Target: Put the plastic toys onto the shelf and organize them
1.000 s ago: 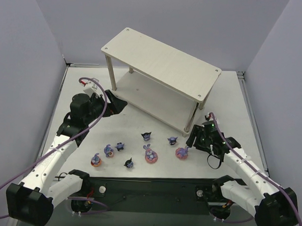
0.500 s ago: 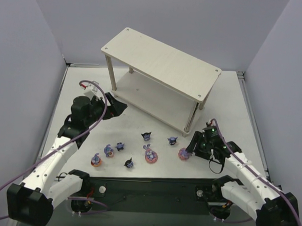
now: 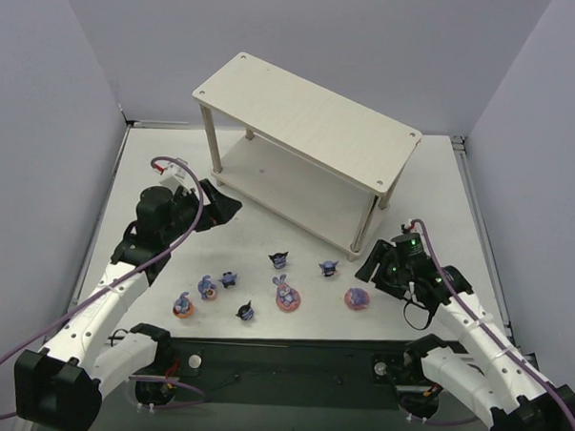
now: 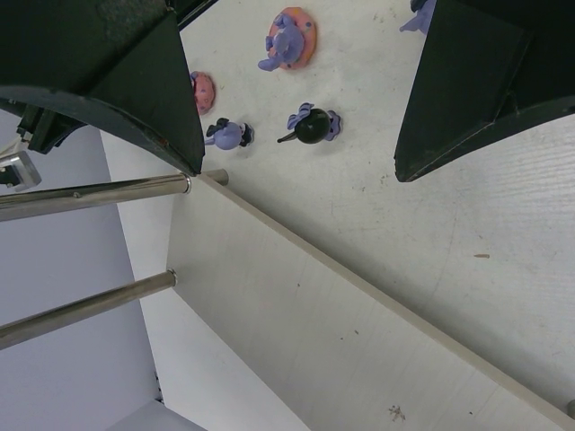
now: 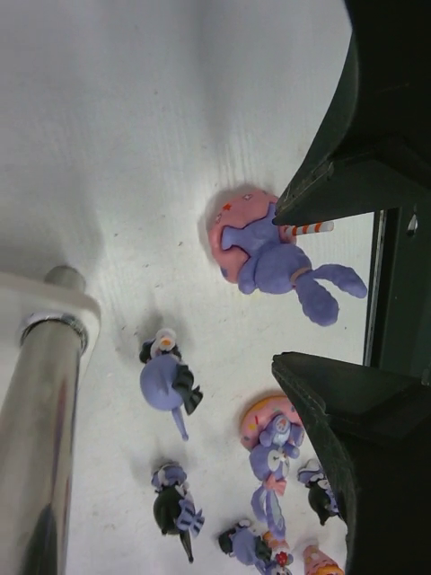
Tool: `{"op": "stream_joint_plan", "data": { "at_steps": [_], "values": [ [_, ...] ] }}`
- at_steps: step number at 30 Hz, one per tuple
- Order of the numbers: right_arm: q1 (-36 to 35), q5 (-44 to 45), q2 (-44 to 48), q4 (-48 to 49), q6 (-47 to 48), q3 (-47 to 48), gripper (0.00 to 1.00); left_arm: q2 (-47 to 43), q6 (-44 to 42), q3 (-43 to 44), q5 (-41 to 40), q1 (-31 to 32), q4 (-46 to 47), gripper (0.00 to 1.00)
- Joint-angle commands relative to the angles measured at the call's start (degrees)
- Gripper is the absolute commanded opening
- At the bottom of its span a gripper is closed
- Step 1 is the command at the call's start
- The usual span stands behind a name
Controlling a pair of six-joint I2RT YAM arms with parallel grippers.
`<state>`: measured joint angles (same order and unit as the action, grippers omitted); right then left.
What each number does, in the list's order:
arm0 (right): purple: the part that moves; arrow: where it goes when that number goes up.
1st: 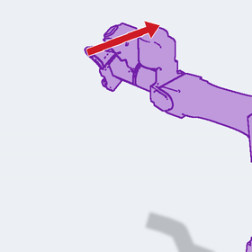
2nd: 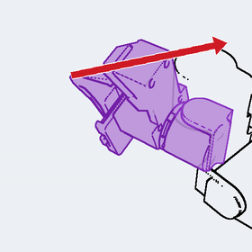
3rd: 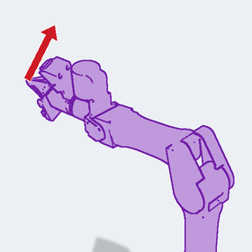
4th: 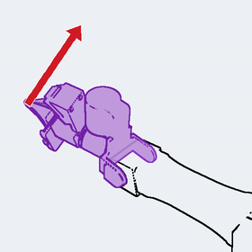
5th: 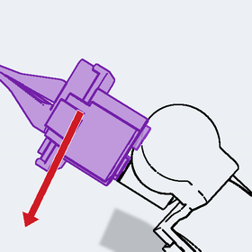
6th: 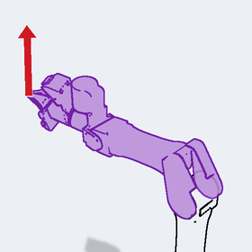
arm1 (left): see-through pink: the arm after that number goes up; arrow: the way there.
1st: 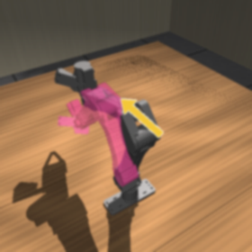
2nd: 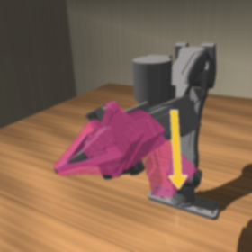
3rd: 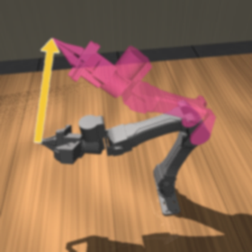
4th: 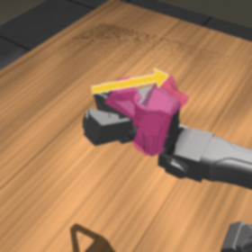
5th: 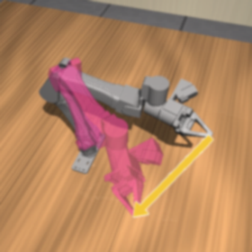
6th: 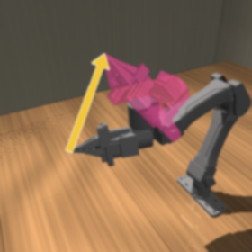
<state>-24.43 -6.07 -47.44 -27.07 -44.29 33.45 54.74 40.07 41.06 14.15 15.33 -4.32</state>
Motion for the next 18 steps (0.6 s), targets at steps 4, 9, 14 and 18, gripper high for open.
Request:
{"op": "stream_joint_plan", "data": {
  "at_steps": [4,9,14,18],
  "values": [
    [-1.59,-0.52,-0.64,-4.57,6.85,7.06,0.70,-1.30,0.35,0.69,0.53,-0.39,3.09,0.97],
    [-7.12,0.88,0.59,-6.07,5.27,6.54,0.72,-1.13,0.35,0.69,0.35,-0.48,3.09,0.97],
    [-18.34,8.85,-0.28,-6.15,4.31,5.22,0.69,-0.86,0.44,0.69,0.52,-0.39,3.00,0.97],
    [-22.59,17.82,-2.83,-7.20,2.46,4.69,0.66,-0.34,0.71,0.60,1.14,-0.48,3.17,0.97]
  ]
}}
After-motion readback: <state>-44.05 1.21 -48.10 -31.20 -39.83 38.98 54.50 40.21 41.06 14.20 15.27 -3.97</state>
